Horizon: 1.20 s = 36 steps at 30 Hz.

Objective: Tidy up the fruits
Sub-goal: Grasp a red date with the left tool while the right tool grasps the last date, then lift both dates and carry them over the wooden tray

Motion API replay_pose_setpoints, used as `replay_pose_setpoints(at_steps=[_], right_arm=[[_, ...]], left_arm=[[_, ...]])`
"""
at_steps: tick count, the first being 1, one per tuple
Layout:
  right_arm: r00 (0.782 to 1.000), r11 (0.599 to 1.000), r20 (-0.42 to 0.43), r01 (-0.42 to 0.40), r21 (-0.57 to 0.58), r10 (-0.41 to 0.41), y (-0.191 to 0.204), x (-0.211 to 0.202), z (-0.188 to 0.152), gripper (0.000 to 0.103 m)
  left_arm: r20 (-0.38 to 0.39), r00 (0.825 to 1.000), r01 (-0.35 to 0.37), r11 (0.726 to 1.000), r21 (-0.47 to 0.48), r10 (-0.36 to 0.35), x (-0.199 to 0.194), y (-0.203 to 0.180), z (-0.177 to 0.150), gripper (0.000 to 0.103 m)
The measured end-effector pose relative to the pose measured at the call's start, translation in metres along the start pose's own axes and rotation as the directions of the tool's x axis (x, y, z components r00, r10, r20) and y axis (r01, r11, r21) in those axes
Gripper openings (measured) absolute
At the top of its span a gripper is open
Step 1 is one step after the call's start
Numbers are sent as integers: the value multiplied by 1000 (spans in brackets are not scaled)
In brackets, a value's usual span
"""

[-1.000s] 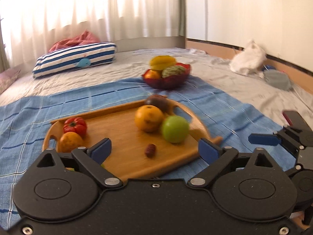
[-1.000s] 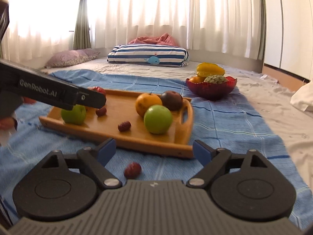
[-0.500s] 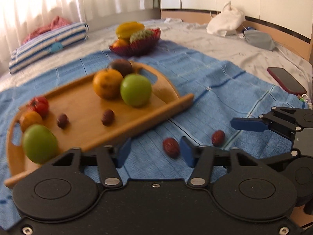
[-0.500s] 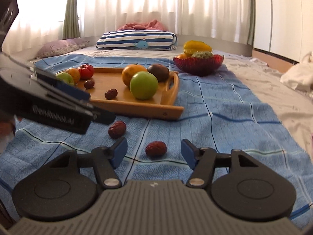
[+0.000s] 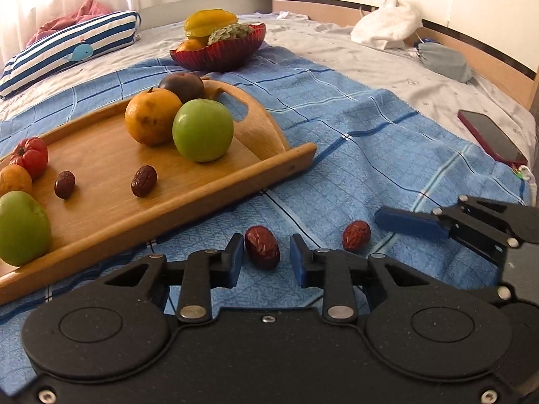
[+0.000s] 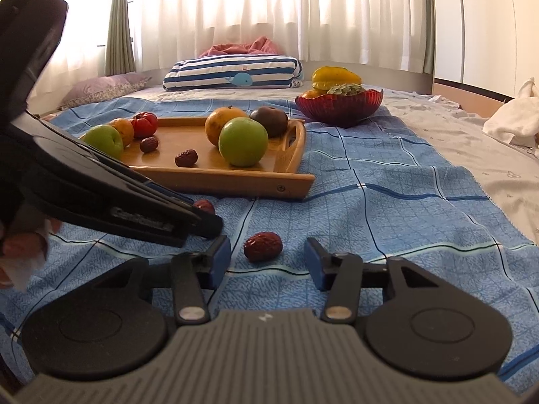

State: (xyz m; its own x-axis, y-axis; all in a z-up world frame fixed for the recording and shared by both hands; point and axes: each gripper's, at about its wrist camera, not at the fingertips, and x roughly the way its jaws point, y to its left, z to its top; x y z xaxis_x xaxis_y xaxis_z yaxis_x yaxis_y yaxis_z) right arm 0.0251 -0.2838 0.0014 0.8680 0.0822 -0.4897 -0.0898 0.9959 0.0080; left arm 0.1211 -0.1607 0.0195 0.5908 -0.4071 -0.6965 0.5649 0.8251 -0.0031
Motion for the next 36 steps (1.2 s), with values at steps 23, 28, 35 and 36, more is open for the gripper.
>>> replay_pose_setpoints(at_steps=[23,28,35,36], right_arm=[[999,999,24,-46,0,46,20,-21,25,27],[995,998,70,-66,-23,68,33,-39,41,27],[986,992,112,-118,-32,121,49,-52,63,27],[985,992,115,-122,-31,125,50,-52,66,27]], left_arm=[[96,994,-26,987,-156,42,-79,37,-5,19],[151,986,-42,983,-176,69,-121,45,-10,19],[218,970,-60,976,-208,106,-174,61,-9,19],[222,968,-65,975,-214,113,-179,65,-7,19]])
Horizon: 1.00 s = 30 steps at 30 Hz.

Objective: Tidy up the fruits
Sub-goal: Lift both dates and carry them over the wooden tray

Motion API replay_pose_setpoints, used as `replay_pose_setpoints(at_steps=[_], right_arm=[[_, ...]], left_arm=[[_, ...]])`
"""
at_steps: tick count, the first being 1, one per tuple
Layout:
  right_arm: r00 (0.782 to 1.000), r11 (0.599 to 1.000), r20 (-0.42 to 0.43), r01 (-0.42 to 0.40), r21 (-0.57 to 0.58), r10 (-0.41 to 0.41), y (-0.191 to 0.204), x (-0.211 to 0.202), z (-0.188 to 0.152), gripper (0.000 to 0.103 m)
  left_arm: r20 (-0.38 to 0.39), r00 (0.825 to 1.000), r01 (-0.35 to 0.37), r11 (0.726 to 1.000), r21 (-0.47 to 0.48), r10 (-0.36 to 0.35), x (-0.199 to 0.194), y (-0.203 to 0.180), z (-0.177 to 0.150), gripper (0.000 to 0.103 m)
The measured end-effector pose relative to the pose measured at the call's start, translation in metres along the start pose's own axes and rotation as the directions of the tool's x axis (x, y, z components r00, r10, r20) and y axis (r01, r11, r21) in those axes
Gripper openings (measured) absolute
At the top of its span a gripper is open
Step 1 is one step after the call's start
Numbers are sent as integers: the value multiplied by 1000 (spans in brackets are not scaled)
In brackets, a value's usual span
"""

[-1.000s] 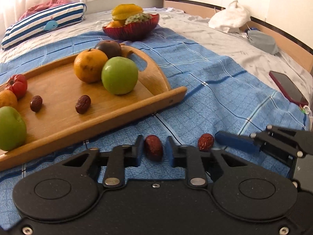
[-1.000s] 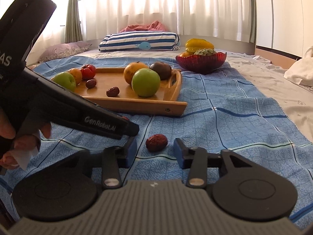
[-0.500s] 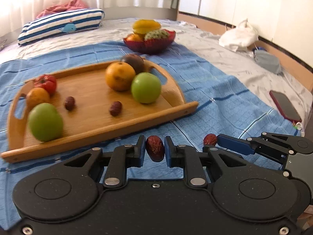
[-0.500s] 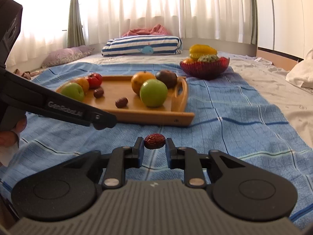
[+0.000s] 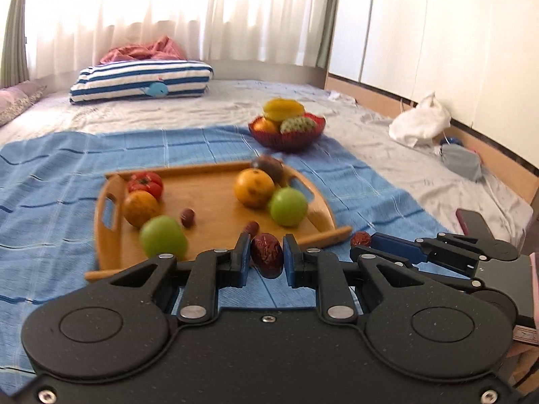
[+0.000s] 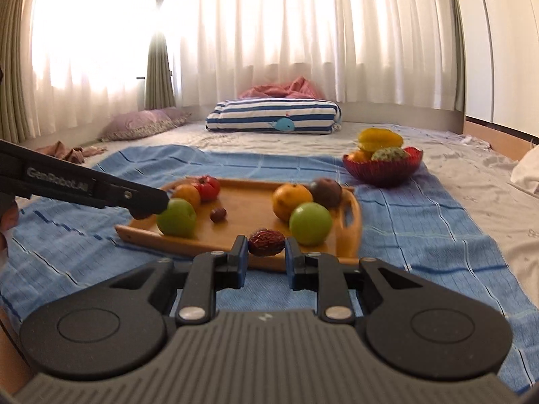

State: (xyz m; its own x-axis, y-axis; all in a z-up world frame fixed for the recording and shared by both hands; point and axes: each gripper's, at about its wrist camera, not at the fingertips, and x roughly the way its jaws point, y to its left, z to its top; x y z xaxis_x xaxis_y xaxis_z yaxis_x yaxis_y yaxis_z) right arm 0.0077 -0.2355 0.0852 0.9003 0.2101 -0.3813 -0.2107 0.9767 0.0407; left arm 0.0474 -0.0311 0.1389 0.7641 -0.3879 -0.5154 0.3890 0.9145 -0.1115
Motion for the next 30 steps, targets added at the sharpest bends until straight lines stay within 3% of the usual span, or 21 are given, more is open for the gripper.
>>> replay_pose_setpoints(at_steps=[6,11,20,30], right_arm=[[1000,1000,16,-25,3,25,7,12,26,27],[999,999,16,-51,-11,51,11,31,52,27],[989,993,-98,-110,46,114,9,98,82,27],[960,991,-257,-84,108,110,-1,175,73,27]], left_arm=[[32,999,-28,999,-17,29,-14,25,27,19],[14,999,-39,997,-60,40,-1,51,52,19],[-102,995,-24,984,-174,6,69,98,80,19],[-231,973,-65,968,-244,7,156,125,79,19]])
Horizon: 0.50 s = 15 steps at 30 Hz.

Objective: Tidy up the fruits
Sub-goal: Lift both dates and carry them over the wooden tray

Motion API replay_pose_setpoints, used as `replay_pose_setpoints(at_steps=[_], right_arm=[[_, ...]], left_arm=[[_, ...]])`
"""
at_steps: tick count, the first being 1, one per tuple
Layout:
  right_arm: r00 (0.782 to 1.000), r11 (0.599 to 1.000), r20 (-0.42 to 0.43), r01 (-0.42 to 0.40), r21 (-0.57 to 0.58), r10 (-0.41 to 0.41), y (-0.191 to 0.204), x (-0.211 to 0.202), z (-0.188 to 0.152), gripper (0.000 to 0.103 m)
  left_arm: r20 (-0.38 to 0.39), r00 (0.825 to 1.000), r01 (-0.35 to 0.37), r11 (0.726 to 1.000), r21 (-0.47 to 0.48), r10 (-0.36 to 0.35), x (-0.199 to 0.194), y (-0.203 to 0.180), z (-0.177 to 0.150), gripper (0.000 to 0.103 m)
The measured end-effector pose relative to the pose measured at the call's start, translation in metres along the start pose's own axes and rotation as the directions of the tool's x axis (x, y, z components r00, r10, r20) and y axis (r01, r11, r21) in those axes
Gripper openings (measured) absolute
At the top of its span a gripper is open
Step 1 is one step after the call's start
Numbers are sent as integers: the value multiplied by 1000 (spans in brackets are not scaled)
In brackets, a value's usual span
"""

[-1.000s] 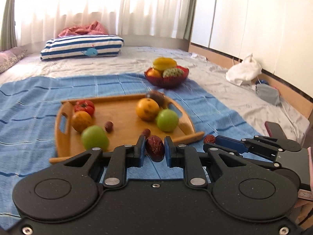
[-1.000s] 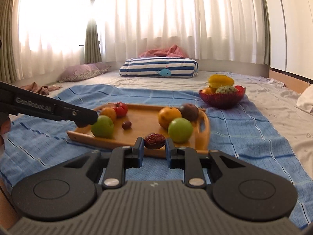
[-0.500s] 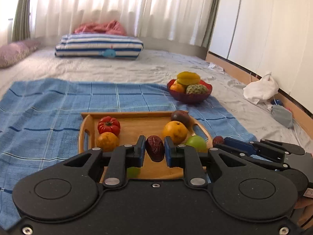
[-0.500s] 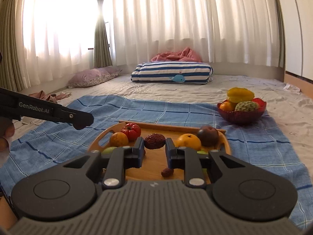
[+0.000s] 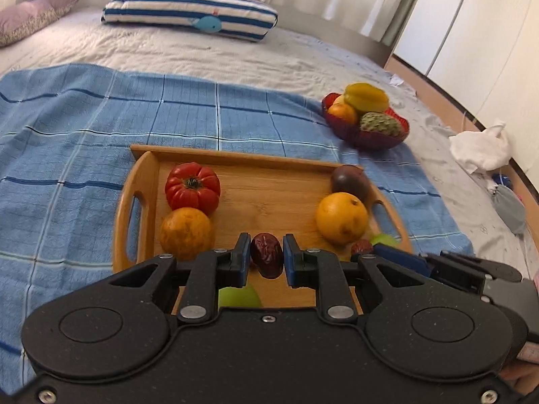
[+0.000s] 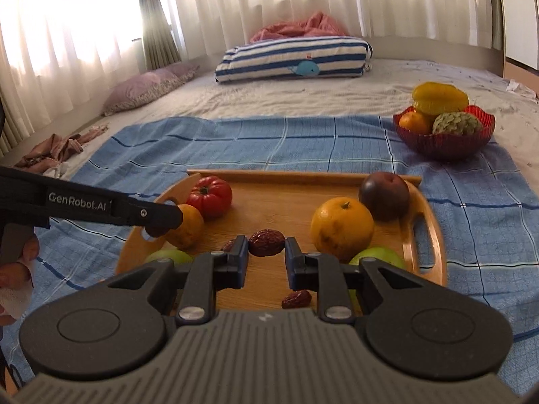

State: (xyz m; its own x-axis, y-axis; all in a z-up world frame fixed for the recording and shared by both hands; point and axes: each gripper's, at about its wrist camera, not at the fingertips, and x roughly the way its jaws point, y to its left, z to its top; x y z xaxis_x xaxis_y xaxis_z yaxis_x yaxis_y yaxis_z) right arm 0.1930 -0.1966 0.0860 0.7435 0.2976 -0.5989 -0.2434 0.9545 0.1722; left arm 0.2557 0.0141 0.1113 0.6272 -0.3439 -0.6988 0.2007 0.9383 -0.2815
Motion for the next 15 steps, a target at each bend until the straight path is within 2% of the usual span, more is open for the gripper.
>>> replay_pose_setpoints(at_steps=[3,7,15], right_arm=[[999,1000,-37,10,13,-9,-4,17,6,27],[995,999,-101,24,43,-19,-10,41,10,27],[985,995,-168,54,80,-40,-19,71,5,27]], left_arm=[[-26,1000,-1,1000,-16,1,23,1,10,19],[-57,998,-36,999,-22,35,53,1,17,19],[-87,990,-110,994,2,110,88,5,18,19]])
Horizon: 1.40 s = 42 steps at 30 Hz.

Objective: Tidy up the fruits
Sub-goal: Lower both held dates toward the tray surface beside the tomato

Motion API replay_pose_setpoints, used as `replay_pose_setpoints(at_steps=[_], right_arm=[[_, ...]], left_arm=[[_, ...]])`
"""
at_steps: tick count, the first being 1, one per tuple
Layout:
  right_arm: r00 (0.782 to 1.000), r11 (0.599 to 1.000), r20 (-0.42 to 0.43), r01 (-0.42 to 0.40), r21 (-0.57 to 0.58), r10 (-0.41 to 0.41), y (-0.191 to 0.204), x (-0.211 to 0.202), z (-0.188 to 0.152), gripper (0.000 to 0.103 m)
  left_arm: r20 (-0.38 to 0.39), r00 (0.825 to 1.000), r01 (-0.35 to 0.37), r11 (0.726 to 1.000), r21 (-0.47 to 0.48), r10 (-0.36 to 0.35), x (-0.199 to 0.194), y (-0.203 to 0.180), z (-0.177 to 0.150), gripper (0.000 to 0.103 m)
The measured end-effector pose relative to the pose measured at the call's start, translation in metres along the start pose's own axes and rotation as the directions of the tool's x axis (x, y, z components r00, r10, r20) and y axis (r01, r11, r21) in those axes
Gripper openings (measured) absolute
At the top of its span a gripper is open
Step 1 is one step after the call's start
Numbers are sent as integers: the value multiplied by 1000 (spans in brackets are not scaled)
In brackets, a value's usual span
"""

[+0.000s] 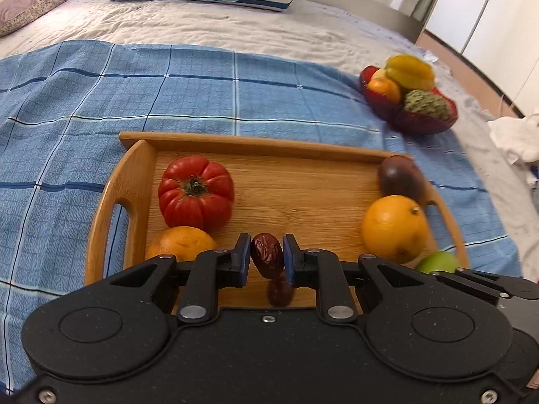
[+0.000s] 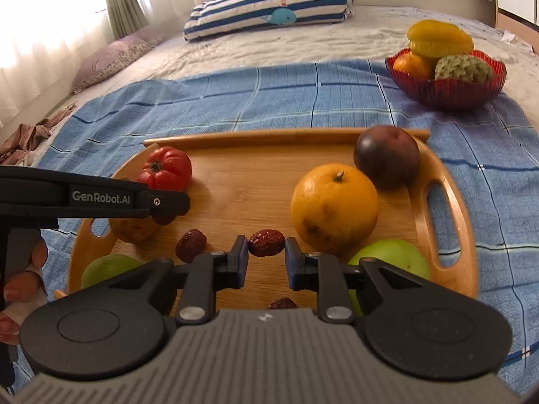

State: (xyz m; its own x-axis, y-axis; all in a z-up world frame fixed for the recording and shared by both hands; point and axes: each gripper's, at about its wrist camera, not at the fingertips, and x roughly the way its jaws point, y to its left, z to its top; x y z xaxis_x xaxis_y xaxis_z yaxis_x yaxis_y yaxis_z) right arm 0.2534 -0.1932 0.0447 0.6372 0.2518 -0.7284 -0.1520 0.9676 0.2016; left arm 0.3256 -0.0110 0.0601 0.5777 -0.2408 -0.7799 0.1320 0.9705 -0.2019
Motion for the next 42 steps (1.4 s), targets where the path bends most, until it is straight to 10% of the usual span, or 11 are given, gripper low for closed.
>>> replay_pose_setpoints(at_steps=[42], right_arm=[[999,998,-27,27,-59,-29,14,18,-1,28]], left_arm=[[-15,1000,-22,998,51,22,20,-5,-3,20]])
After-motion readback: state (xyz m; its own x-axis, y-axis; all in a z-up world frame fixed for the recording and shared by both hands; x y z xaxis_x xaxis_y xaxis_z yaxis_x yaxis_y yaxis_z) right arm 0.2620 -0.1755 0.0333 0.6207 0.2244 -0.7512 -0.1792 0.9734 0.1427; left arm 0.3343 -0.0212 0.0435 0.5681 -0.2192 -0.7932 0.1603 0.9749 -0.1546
